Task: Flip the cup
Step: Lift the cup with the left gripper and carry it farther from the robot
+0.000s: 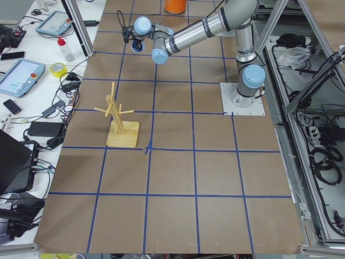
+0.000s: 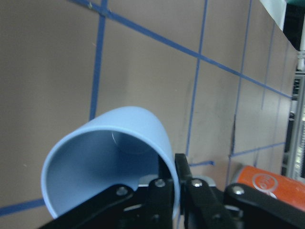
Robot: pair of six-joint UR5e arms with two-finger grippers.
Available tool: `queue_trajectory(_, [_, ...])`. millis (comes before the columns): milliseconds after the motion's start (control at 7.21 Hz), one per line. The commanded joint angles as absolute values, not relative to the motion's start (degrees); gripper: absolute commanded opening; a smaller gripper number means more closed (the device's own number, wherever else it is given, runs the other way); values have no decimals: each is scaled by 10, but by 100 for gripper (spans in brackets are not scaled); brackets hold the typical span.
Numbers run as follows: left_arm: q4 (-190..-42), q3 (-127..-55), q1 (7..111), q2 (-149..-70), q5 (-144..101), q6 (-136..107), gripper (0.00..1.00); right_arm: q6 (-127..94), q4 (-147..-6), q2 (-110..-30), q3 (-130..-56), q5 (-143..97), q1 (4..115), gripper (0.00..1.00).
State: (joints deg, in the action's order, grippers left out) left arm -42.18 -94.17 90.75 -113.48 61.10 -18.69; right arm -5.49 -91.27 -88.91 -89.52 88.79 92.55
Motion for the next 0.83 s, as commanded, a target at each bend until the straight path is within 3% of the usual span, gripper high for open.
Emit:
queue_trajectory(0, [-605, -857, 908, -1140, 781, -54, 0, -55, -913, -889, -895, 888, 925, 100])
queue_trajectory(693, [-664, -830, 854, -1193, 929, 22, 0, -55, -914, -889, -896, 889, 925, 100])
